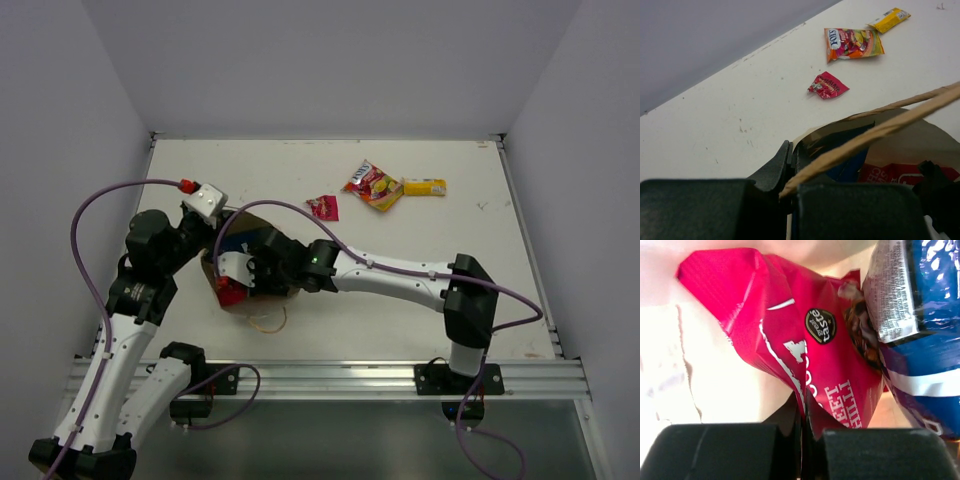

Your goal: Take the snacks out of the paper bag

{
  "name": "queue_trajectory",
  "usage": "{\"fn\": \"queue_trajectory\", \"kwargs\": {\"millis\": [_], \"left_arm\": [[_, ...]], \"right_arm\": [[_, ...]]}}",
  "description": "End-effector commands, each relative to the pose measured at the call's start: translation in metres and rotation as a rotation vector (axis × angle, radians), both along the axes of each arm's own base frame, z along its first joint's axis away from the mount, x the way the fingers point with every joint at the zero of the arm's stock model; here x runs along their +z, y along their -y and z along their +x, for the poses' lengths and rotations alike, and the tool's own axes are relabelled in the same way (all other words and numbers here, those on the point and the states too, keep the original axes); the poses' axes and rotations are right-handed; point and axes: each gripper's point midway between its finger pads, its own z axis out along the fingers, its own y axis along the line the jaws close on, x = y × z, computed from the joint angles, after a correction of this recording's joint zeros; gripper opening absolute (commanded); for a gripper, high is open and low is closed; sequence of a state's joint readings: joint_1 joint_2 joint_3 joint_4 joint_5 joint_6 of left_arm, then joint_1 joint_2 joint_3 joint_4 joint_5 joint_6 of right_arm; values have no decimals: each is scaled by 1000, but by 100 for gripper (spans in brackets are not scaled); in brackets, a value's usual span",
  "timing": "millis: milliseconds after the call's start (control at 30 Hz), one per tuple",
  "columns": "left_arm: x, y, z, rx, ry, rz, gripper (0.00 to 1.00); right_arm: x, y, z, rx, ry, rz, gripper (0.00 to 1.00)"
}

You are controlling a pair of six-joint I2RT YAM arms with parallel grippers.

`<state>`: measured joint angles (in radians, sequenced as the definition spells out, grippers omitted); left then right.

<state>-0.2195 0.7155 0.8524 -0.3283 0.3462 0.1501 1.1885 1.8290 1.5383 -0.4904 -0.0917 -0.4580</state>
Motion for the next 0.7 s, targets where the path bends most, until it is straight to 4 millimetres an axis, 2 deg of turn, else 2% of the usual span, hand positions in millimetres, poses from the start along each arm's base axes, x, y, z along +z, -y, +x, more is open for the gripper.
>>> {"fn": "queue_trajectory", "kwargs": {"millis": [0, 200, 333, 633, 667], "left_arm": [[16, 6, 0, -35, 79, -13, 0], [16, 8, -1, -45, 78, -20, 0], [17, 9, -2, -52, 78, -23, 0], [16, 9, -3, -52, 84, -23, 0], [16, 9, -3, -51, 84, -23, 0]], "right_arm": [[75, -10, 1, 11, 63, 180, 0], [136, -9, -6, 33, 101, 340, 0], [163, -8, -13, 41, 100, 423, 0], [186, 0, -10, 5, 136, 497, 0], [195, 3, -10, 6, 145, 518, 0]]}}
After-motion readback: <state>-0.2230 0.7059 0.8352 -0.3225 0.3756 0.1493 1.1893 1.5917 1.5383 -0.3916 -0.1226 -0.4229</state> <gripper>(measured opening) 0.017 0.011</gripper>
